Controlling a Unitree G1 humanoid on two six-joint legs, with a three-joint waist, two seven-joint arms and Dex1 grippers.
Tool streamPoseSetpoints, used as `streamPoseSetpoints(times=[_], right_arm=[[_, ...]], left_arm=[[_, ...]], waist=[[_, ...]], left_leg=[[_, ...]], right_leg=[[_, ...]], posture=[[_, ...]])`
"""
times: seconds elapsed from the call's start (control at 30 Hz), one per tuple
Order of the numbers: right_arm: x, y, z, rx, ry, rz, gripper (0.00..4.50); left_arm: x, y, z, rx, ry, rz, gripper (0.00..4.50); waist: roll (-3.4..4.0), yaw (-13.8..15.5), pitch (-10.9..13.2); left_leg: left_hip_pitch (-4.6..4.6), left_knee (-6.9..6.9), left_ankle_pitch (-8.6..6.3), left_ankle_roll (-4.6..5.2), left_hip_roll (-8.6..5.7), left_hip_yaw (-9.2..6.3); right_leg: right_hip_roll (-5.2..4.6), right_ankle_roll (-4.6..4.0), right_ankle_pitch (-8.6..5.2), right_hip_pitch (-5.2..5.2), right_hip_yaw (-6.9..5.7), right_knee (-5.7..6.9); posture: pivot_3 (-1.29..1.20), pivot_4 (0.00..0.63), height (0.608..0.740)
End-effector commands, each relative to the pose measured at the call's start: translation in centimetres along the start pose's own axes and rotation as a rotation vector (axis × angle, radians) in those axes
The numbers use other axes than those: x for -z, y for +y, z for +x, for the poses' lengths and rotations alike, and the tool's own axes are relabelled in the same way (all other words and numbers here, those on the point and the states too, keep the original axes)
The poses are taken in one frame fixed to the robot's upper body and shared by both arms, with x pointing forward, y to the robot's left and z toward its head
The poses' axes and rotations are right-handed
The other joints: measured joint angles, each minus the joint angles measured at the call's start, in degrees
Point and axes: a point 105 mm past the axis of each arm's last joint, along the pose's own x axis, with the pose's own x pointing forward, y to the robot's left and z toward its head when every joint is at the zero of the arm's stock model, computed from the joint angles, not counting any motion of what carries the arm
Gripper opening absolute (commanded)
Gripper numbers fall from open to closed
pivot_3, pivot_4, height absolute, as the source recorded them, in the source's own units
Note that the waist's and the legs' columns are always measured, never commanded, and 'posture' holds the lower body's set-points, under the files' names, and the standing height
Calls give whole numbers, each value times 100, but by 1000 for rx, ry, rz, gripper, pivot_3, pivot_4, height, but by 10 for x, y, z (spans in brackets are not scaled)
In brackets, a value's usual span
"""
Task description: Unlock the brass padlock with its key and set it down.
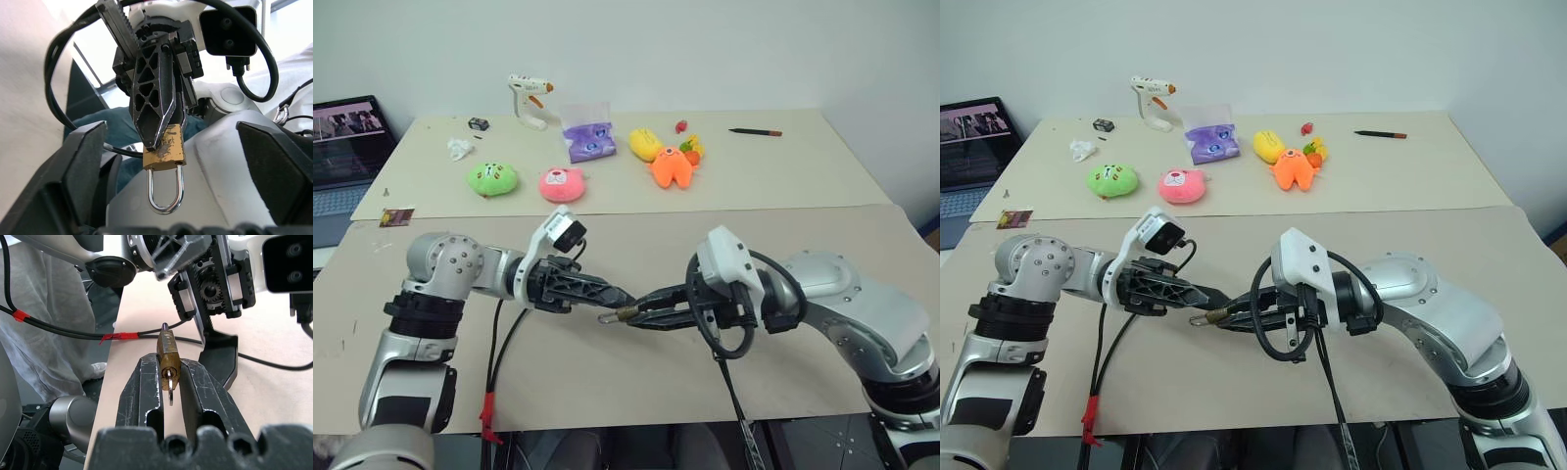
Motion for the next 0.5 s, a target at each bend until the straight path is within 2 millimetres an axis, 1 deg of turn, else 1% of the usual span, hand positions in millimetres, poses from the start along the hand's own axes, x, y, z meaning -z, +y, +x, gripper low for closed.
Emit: streamPoseSetpoints(times=[0.03, 0.13, 0.23, 0.3, 0.37, 0.43, 0.47, 0.5], right_arm=[[-11, -3, -7, 20, -14, -36, 154], [-13, -9, -12, 56, -19, -35, 154], [-15, -10, -14, 64, -21, -35, 154], [-15, -10, -14, 64, -21, -35, 154], [-15, -10, -13, 63, -22, -35, 154], [-15, -11, -14, 66, -20, -35, 154], [-15, -11, -15, 68, -18, -36, 154], [-15, -12, -15, 70, -17, -37, 154]], left_arm=[[-8, 20, -9, -153, -38, 127, 4438], [-16, 31, -12, -220, -80, 190, 4438], [-17, 41, -4, -247, -105, 224, 4438], [-17, 43, 1, -239, -113, 222, 3926], [-14, 39, 6, -205, -107, 219, 3431], [-10, 32, 12, -155, -84, 215, 2631], [-9, 29, 13, -141, -74, 212, 2416], [-7, 27, 14, -128, -66, 212, 1968]], waist=[[0, 8, 0], [0, 29, 0], [-1, 50, 0], [-1, 54, 0], [-1, 50, 0], [-1, 28, 0], [-1, 24, 0], [-1, 23, 1]], left_leg=[[0, 0, 0, 0, 0, 0], [0, 1, 0, 0, -1, 0], [-2, 0, -1, 1, -2, 0], [-4, -2, -1, 2, -1, 0], [-8, -2, -1, 3, -1, 0], [-9, -1, -1, 3, -1, 0], [-9, -1, -1, 3, -1, 0], [-7, -1, -1, 3, -1, 0]], right_leg=[[-1, 0, 0, 1, 0, 0], [-3, 0, 0, 4, -2, -3], [-4, 0, 0, 4, -4, -5], [-4, 0, 0, 1, -4, -4], [-3, 0, 0, -2, -5, -4], [-4, 0, 0, -2, -4, -3], [-4, 0, 0, -2, -4, -3], [-4, 0, 0, -2, -4, -3]], posture=[[0, 150, 740], [0, 150, 740], [0, 150, 740], [0, 150, 740], [0, 150, 740], [0, 150, 740], [0, 150, 740], [0, 150, 740]])
